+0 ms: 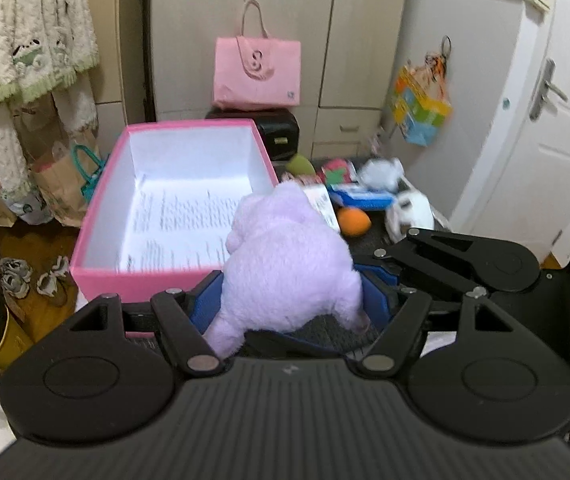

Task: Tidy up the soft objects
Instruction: 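Lift the lavender plush with the left gripper over the pink box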

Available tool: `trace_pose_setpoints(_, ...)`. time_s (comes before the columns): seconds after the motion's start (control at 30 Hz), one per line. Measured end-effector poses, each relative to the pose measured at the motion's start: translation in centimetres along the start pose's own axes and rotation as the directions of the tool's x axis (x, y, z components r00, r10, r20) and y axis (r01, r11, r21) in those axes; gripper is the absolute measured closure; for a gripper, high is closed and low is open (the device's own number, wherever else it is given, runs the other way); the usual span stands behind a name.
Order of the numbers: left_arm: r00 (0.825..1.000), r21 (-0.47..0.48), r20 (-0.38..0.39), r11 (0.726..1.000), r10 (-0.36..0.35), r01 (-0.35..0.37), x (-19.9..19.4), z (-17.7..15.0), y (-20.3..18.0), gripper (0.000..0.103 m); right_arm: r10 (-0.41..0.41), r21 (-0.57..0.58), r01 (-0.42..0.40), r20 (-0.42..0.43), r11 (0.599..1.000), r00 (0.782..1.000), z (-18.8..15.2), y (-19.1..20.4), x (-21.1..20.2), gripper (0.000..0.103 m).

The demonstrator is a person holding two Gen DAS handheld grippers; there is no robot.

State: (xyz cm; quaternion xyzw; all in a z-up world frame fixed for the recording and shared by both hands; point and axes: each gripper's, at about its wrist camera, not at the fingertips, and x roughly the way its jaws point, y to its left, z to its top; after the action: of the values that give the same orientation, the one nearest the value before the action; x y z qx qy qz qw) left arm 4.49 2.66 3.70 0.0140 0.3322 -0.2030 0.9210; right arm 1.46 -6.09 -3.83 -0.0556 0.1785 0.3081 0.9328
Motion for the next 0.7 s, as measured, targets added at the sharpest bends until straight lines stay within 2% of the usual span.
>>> trace_pose_setpoints(0.2, 1.0, 0.003, 0.013, 1.0, 0.005, -0.005, 2.5, 4.1, 2.4, 0.031, 0.01, -0.034, -0.009, 0.017, 0.999, 1.0, 3.3, -2.5, 3.2, 0.044)
trace_pose_setpoints(0.33, 1.0, -0.012, -0.019, 1.0, -0.005, 0.005, 5.0, 6.3, 4.4, 0.032, 0.014, -0.027, -0.014, 0.003, 1.0, 1.0, 4.4, -4.4, 5.7, 0.044)
trace_pose_setpoints(0.5, 0.995, -0.031, -0.091, 0.999, -0.032, 0.029, 10.1, 8.5, 6.8, 0.032, 0.009, -0.007, -0.01, -0.061, 1.0, 0.998, 5.1, -7.5, 9.7, 0.044)
trace_pose_setpoints(0.7, 0.98, -0.103, -0.191, 0.994, -0.059, 0.04, 16.4, 10.1, 9.8, 0.032, 0.045, 0.036, -0.039, -0.168, 0.999, 0.985, 5.3, -11.7, 15.2, 0.044)
